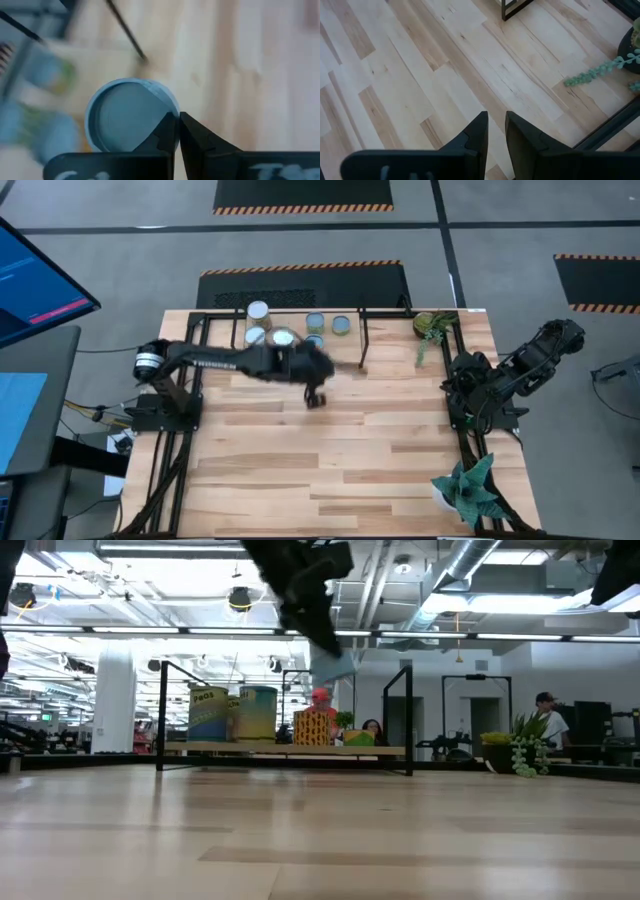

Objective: Pick and place cans onto a shelf
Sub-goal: Put the canned salmon on the shelf

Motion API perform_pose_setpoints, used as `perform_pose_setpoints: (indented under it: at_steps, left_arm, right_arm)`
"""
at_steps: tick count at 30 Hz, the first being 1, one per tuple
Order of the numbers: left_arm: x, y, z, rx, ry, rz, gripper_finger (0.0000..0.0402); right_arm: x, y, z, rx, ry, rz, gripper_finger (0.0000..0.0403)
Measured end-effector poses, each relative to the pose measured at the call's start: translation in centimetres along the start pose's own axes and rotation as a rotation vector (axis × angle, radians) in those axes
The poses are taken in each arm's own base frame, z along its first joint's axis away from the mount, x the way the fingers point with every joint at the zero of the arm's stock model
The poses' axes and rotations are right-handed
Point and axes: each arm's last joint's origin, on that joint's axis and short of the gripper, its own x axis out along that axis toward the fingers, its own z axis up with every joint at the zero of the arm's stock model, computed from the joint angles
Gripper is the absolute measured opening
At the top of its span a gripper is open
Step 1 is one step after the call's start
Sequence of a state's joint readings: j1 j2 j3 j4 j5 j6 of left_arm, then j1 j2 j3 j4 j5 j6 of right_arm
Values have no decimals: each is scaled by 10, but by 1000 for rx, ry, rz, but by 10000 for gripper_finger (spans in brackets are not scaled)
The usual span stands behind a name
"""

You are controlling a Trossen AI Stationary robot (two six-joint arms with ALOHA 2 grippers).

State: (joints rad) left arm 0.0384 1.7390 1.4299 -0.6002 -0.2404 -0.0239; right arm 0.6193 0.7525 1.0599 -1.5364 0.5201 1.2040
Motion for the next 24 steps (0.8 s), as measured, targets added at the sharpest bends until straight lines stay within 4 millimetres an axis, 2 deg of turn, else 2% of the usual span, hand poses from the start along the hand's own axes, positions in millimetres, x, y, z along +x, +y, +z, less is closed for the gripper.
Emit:
perform_pose_setpoints:
  at_steps: [4, 6, 9, 12, 16, 24]
  left_arm:
    - [0, 41, 20, -17, -137, 45, 0]
    - [3, 57, 21, -29, -163, 54, 0]
    - [17, 74, 19, -45, -152, 63, 0]
    - [36, 80, 23, -30, -158, 57, 0]
    - [50, 86, 42, 28, -119, 63, 0]
    - [88, 94, 63, 117, 89, 13, 0]
  right_arm:
    - [0, 0, 0, 0, 0, 0, 92]
    - [0, 0, 0, 0, 0, 0, 92]
    - [0, 0, 0, 0, 0, 0, 92]
    - [0, 0, 0, -1, 0, 0, 92]
    - [0, 0, 0, 0, 0, 0, 92]
    - [0, 0, 0, -9, 0, -2, 92]
